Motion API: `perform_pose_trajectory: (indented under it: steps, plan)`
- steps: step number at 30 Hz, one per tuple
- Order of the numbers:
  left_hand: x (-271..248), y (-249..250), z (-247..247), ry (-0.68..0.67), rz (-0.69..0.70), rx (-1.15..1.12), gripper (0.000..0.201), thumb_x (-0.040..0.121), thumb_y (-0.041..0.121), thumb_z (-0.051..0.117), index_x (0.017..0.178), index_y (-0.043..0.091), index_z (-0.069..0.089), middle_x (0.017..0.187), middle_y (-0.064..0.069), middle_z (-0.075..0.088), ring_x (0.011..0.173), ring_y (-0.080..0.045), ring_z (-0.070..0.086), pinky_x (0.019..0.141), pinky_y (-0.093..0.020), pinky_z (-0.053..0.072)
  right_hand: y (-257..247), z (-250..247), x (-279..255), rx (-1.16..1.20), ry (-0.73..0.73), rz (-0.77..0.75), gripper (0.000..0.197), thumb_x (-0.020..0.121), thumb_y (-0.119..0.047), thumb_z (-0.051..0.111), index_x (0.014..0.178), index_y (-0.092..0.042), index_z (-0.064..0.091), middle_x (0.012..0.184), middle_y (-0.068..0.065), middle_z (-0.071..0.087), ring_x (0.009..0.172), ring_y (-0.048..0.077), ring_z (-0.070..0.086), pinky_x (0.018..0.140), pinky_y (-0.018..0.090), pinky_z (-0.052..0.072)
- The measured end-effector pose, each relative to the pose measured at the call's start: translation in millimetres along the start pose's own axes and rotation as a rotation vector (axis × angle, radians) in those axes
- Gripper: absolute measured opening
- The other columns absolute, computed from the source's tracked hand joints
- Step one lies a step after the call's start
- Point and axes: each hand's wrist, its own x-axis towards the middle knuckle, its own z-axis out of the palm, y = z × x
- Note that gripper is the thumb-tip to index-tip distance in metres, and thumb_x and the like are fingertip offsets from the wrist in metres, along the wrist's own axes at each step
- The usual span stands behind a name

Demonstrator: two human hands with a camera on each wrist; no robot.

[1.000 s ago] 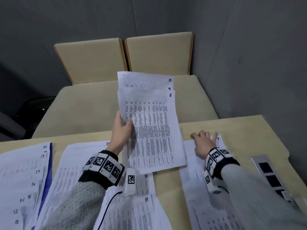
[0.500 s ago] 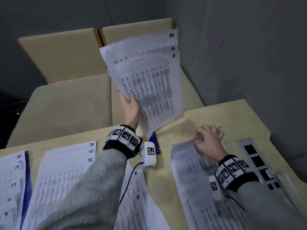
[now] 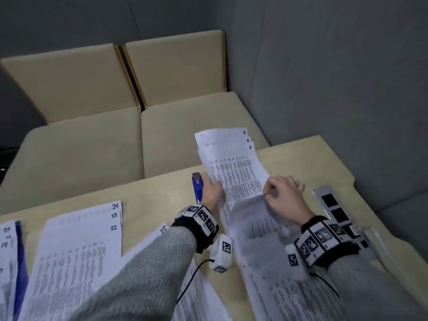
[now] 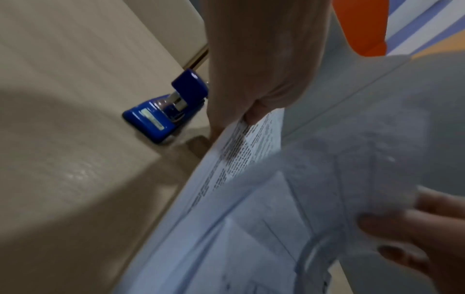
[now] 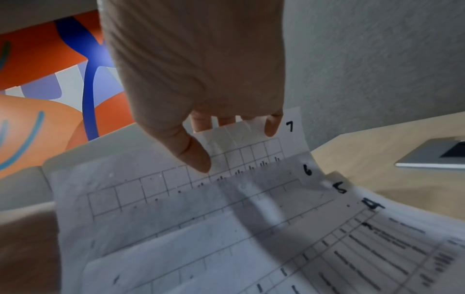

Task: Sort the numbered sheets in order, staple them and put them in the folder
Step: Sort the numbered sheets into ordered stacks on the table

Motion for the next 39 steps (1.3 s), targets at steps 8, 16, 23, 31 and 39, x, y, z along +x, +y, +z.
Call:
perform_pose_trajectory:
  steps: [8,16,23,31,39]
  plan:
    - [7.5,-29.9,23.2,-0.155,-0.164,0.307,0.043,0.077,0.019,0.038,0.117,0.020,0.053,0.108,-0.006,0.067,0.094,-0.027,0.065,0.080,-0.041,0.057,-0.1,21.9,10.5,-0.088,-0.087,0.013,0.025,0.086,-0.009,0.045,0.102,-0.021,0.059,0.111,-0.004,0.058,0.112,0.022,0.042,0.089,0.037,0.025]
    - [-52.5,3.4,6.9,-0.272,-0.292,0.432,0.040,0.094,0.001,0.039,0.134,-0.007,0.044,0.133,-0.023,0.052,0.122,-0.037,0.053,0.095,-0.039,0.051,0.4,37.2,15.7,-0.134,-0.066,0.045,0.022,0.091,-0.009,0.042,0.099,-0.021,0.058,0.109,-0.002,0.060,0.109,0.023,0.043,0.089,0.039,0.027]
    - [-76.0,19.9,3.8,-0.152,-0.344,0.280,0.076,0.097,0.057,0.013,0.141,0.001,0.039,0.143,-0.018,0.044,0.130,-0.032,0.045,0.110,-0.037,0.033,-0.9,46.5,10.8,-0.093,-0.077,0.014,0.065,0.092,-0.003,0.043,0.149,-0.025,0.020,0.160,-0.003,0.005,0.147,0.022,-0.002,0.116,0.048,0.019]
    - [-159.8,23.4,-25.7,-0.158,0.203,0.642,0.037,0.096,0.018,0.041,0.130,0.008,0.050,0.130,-0.009,0.057,0.119,-0.025,0.054,0.099,-0.031,0.042,-26.8,64.5,-56.5,0.035,0.011,-0.016,0.043,0.090,-0.006,0.046,0.131,-0.020,0.048,0.138,0.004,0.038,0.129,0.024,0.035,0.102,0.041,0.035]
    - [-200.7,-34.8,-167.2,0.134,0.436,0.851,0.017,0.093,0.014,0.046,0.102,0.014,0.061,0.099,-0.001,0.063,0.087,-0.019,0.059,0.071,-0.029,0.042,-94.8,131.6,-148.7,0.243,-0.236,0.054,0.004,0.091,-0.024,0.048,0.092,-0.026,0.051,0.084,-0.012,0.055,0.079,0.012,0.057,0.074,0.033,0.051]
